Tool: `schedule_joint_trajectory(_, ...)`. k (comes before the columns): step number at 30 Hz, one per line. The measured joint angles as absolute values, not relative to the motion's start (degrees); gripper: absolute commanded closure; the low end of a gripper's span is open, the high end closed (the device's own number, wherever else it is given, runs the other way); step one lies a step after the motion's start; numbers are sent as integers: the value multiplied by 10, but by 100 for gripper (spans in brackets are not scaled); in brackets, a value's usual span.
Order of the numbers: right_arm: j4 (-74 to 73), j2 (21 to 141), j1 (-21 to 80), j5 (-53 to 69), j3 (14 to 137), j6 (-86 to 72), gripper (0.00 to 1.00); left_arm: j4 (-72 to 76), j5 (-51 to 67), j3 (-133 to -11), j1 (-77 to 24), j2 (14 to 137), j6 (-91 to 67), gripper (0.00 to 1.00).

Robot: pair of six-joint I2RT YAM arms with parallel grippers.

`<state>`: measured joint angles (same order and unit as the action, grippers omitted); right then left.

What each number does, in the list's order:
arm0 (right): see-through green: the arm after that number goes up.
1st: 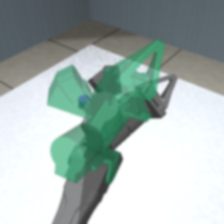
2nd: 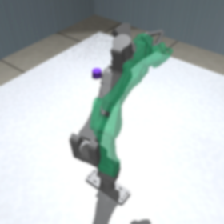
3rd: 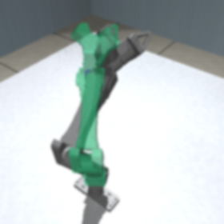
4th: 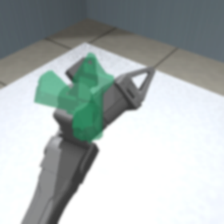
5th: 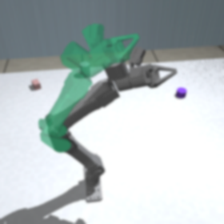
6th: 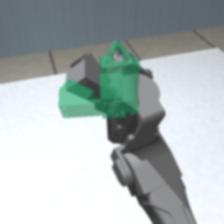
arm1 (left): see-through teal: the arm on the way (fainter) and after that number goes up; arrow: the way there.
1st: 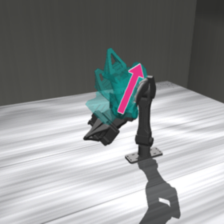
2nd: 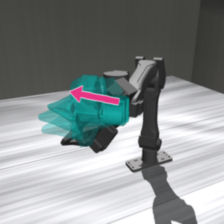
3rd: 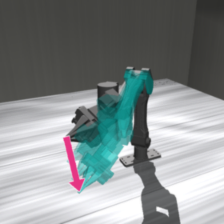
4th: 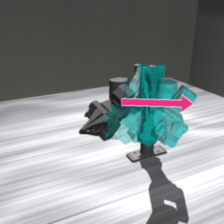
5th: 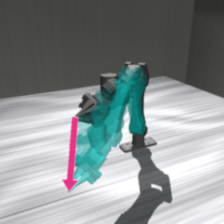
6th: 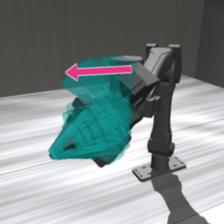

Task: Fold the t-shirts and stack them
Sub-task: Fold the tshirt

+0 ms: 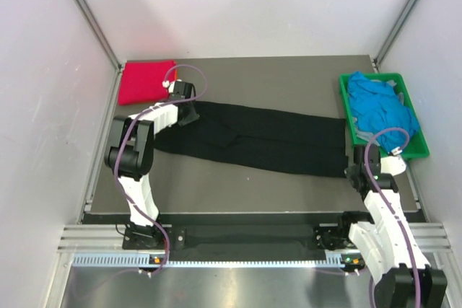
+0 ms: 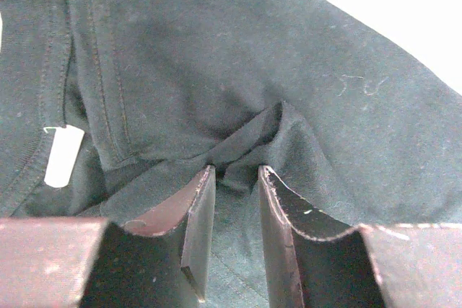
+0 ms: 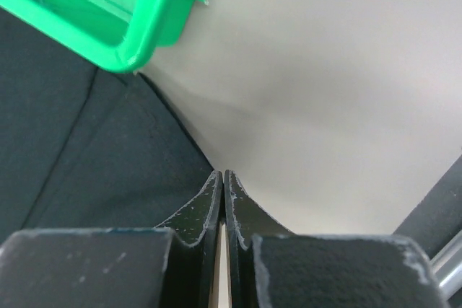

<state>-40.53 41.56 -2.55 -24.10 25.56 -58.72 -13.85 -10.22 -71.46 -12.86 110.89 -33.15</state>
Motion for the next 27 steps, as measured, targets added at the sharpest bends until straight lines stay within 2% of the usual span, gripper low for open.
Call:
schedule_joint_trajectory(10,-459,367,-25,-221,243,-586,100,-133,-101,-722,-140,1117,-340,65)
schedule_joint_trajectory(12,-467,359,-25,-219,243,-587,94,-133,-101,-725,-140,1119,-343,65)
schedule_joint_trajectory(13,-471,352,-25,-217,243,-588,85,-133,-99,-728,-141,1121,-344,65)
schedule_joint_trajectory(16,-481,337,-26,-213,245,-587,76,-137,-97,-741,-144,1130,-346,65)
schedule_joint_trajectory(21,-490,336,-27,-196,264,-581,69,-154,-86,-795,-152,1166,-346,65)
schedule_joint_trajectory(27,-480,336,-28,-178,317,-563,69,-164,-63,-873,-159,1218,-345,65)
